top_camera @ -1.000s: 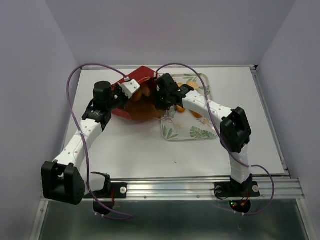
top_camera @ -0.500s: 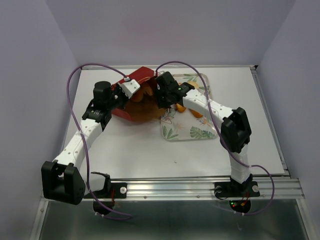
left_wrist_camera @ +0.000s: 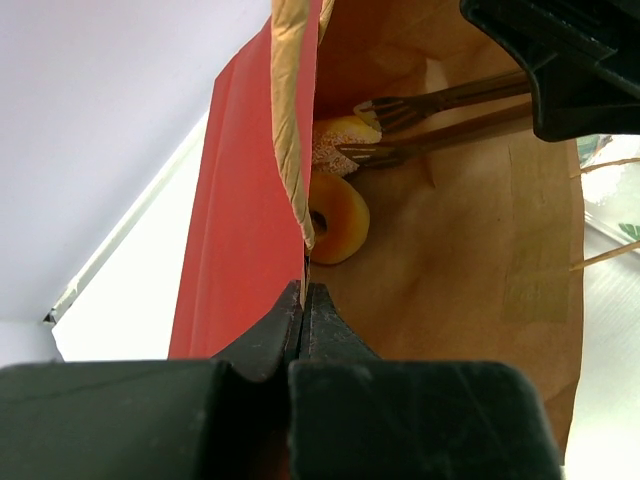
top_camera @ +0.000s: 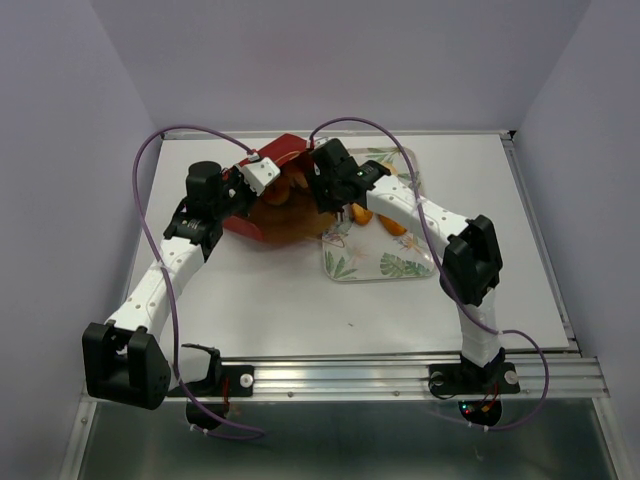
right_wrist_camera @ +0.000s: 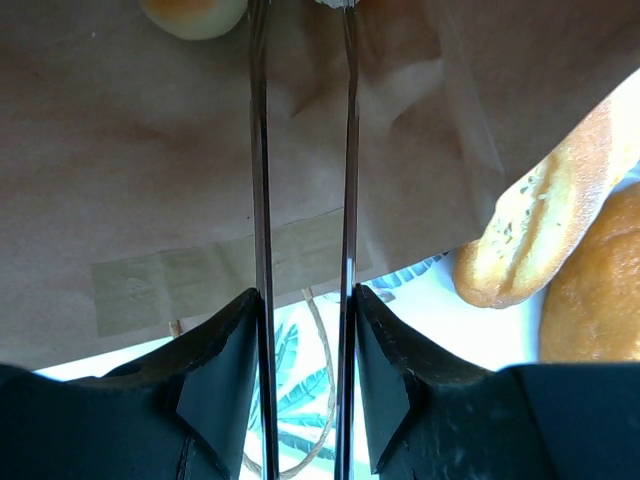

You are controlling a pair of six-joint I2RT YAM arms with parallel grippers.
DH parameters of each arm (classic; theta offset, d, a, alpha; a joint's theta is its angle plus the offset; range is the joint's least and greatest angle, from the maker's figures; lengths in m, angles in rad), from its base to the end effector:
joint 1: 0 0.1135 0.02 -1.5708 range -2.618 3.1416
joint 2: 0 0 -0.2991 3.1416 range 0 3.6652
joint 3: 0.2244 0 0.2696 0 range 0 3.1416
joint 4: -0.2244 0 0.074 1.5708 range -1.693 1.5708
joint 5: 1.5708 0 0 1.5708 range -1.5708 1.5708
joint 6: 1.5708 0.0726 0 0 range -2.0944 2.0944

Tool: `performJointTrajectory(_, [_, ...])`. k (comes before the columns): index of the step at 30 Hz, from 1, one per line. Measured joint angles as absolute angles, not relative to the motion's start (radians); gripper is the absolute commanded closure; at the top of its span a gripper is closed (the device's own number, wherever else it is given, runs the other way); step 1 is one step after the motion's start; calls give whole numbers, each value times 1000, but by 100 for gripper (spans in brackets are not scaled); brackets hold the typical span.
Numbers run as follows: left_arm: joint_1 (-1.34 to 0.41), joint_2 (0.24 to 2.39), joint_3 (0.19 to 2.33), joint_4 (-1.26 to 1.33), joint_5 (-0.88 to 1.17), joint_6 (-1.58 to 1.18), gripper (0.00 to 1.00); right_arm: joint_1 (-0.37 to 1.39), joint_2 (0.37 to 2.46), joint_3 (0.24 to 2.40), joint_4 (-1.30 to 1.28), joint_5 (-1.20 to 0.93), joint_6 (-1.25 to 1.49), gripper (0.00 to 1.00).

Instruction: Take the fake bread out of the paper bag

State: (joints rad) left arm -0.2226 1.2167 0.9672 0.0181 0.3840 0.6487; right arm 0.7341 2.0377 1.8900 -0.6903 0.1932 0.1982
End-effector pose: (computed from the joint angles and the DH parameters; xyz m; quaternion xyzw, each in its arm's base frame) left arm 0.3094 -0.0979 0.3549 0.4322 0.6477 -0.0174 0.6272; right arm 0.3959 0.3384 0.2933 -0.2127 0.9053 0.0798 0.3590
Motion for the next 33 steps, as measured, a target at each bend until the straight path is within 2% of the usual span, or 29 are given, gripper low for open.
performJointTrajectory(33, [-223, 1225, 969, 18, 385, 658, 100, 742, 2037, 1985, -733, 236, 114, 54])
